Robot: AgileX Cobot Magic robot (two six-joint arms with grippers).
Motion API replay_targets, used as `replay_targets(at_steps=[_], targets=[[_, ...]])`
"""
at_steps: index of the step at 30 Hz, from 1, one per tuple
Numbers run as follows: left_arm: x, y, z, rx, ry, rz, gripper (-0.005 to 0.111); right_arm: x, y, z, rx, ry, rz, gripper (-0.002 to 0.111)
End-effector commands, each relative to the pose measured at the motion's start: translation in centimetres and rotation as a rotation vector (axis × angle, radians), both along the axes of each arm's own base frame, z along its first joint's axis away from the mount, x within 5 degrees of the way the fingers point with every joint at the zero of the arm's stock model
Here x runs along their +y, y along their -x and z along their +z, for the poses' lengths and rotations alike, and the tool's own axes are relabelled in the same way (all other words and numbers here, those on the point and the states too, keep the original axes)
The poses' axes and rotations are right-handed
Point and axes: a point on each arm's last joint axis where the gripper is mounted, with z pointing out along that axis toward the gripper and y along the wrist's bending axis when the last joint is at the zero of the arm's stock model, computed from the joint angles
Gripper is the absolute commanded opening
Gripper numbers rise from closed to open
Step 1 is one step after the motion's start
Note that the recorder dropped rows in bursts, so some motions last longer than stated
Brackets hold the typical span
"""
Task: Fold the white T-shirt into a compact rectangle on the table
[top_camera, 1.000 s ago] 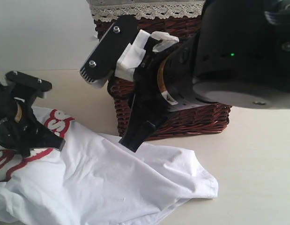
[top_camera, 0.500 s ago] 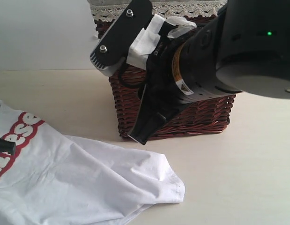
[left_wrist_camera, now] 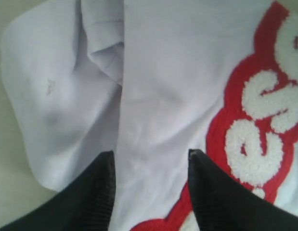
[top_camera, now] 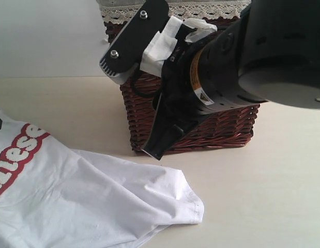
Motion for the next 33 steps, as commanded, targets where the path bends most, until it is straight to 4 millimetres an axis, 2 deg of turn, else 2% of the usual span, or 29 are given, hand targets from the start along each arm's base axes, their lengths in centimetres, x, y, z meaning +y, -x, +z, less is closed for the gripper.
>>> replay_targets(at_steps=[1,5,8,10,13,15,18,24,29,33], targets=[[0.8,-1.2,-1.0,-0.025,0.03,0.019,0.046,-0.2,0.0,0.5,-0.008,-0.018,-0.008,0.034],[0.1,-1.6,-2.7,0.028,0.109,-0.032,0.046,-0.1,-0.1,0.6,-0.01,-0.023,-0.004,0.034],[-0.3,-1.8,-3.7,0.072,0.158,-0.075,0.041,-0.1,-0.1,0.6,-0.01,-0.023,-0.004,0.034],[-0.3,-1.8,-4.0,0.092,0.155,-0.087,0.029,-0.1,0.0,0.6,-0.009,-0.024,-0.004,0.034],[-0.1,-1.8,-3.6,0.093,0.136,-0.106,0.004,-0.1,0.0,0.5,-0.005,-0.026,-0.004,0.034],[-0.1,-2.0,-2.8,0.074,0.128,-0.11,0.0,-0.1,0.0,0.5,-0.005,-0.026,-0.004,0.034],[0.1,-2.3,-0.1,0.038,0.092,-0.149,0.0,-0.1,0.0,0.5,-0.005,-0.026,-0.004,0.034],[1.4,-2.4,9.7,-0.065,-0.061,-0.104,0.0,-0.1,0.0,0.6,-0.007,-0.028,-0.001,0.034],[1.9,-0.9,17.5,-0.205,-0.186,-0.093,0.0,0.0,0.0,0.6,-0.006,-0.028,0.002,0.034],[2.5,0.6,22.3,-0.299,-0.296,-0.06,0.0,0.0,0.0,0.6,-0.006,-0.028,0.002,0.034]])
